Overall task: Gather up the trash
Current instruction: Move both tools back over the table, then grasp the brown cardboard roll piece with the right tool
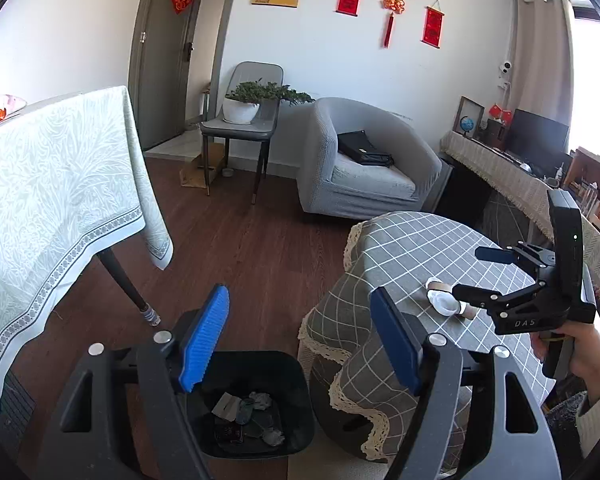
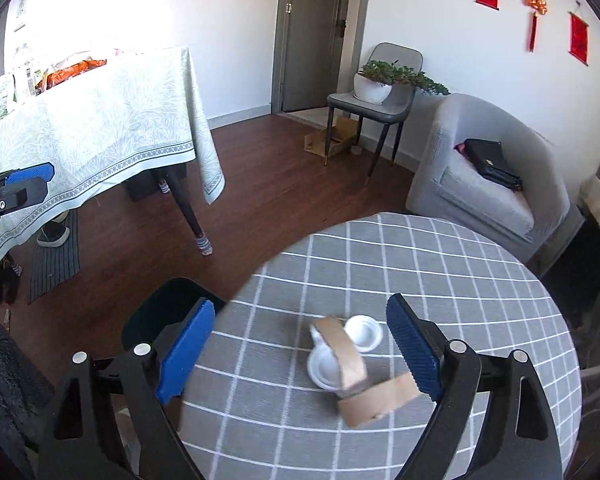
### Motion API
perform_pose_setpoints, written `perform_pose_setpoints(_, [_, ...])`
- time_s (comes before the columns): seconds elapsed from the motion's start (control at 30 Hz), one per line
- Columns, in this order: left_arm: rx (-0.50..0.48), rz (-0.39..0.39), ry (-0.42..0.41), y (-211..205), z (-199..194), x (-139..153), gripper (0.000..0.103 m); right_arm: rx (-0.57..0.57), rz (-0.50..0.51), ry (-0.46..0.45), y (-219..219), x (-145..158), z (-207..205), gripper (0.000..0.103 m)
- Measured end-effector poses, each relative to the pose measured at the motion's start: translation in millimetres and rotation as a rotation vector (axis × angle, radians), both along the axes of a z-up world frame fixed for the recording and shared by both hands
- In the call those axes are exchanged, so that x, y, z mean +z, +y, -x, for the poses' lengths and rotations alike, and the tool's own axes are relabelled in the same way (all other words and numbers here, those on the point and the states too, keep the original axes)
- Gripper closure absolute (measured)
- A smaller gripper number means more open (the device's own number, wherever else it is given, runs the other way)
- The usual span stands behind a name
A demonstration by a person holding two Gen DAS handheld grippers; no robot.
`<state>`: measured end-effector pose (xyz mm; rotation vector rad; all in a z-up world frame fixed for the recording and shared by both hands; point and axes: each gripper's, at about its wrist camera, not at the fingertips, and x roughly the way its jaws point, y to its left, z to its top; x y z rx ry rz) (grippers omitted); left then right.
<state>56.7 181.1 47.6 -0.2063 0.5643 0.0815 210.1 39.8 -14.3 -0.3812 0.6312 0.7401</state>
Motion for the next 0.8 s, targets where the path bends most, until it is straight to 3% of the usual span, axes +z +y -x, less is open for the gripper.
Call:
perform_pose_setpoints(0.3, [-0.078, 0.017, 0.018, -41.9, -29.5, -5.5, 0.02, -0.018, 0.055, 0.035, -50.2, -19.9, -21.8, 0.011])
perform_pose_setpoints(0.6, [-0.157, 0.029, 0.065, -73.0, -65.3, -19.0, 0.015, 0.074, 0.089, 0.102, -54.1, -56.5, -25.6, 0.011])
perform_pose_setpoints(0.8, [-0.227, 0.069, 0.12, -91.4, -93.7, -36.0, 0.012, 0.086, 0.06, 0.118, -52.9, -56.7, -31.6, 0.011])
